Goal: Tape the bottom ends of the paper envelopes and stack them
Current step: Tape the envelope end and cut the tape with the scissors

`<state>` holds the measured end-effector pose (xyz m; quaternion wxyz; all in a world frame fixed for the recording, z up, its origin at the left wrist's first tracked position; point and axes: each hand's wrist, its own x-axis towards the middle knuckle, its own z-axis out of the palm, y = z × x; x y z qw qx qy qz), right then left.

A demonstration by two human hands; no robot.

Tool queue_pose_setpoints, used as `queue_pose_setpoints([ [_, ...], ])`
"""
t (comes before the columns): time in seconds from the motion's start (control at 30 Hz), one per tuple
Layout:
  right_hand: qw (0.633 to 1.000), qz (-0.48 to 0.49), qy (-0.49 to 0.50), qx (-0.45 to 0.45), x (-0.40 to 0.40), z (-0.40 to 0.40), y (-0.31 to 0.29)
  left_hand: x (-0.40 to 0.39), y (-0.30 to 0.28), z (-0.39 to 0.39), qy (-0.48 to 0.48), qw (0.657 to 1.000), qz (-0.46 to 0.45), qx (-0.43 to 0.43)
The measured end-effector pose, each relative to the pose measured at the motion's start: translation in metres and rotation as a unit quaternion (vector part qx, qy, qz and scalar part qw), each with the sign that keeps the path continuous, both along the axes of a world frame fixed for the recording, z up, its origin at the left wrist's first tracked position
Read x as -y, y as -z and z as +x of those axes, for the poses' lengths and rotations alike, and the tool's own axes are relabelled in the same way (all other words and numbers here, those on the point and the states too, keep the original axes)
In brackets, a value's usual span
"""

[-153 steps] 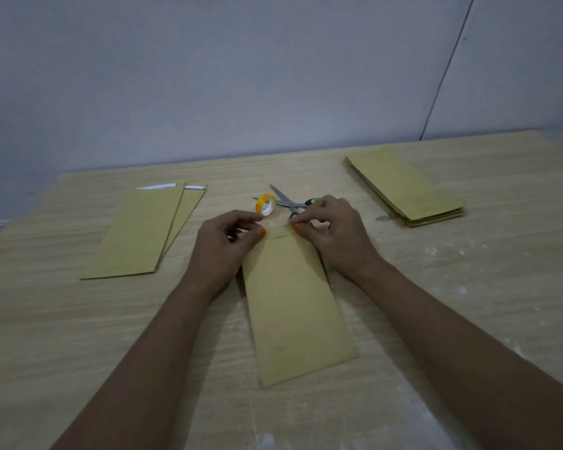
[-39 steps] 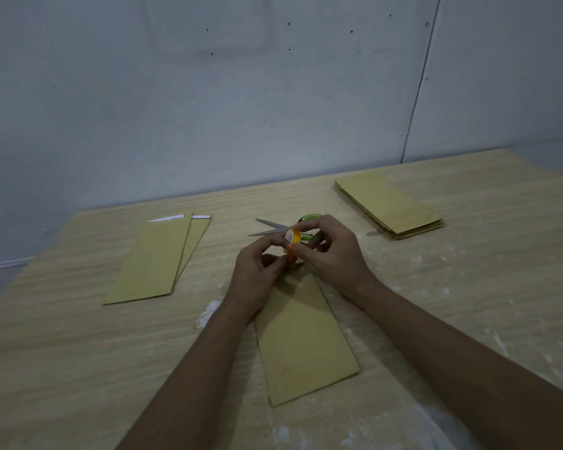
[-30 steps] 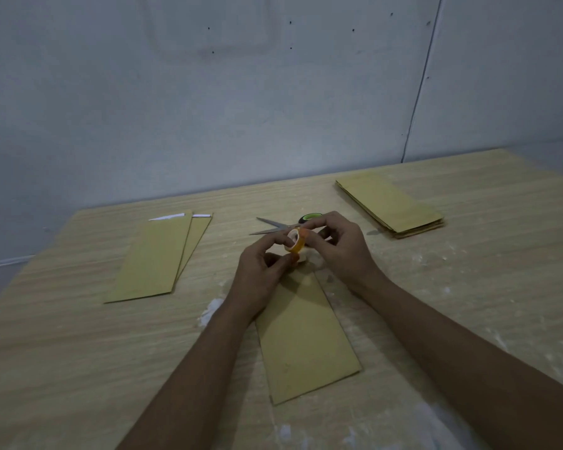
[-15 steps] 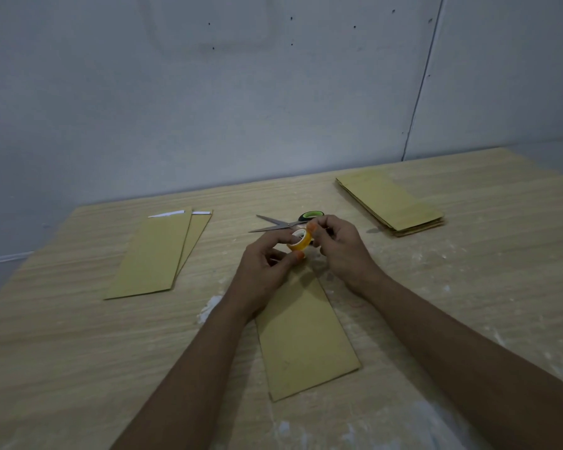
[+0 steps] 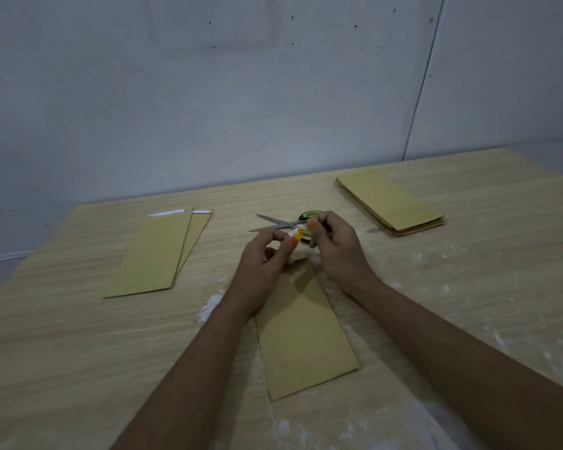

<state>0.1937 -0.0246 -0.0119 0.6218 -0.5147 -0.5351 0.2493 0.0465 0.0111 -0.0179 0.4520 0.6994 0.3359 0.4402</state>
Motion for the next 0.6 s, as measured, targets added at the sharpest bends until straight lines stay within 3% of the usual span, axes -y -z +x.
queue_pose_setpoints([
  [0.6,0.998,0.025,-0.010,-0.052,-0.004,0.009,0.002,-0.001,0.000,-0.002,-0.019,0.999,-0.015,0.023],
])
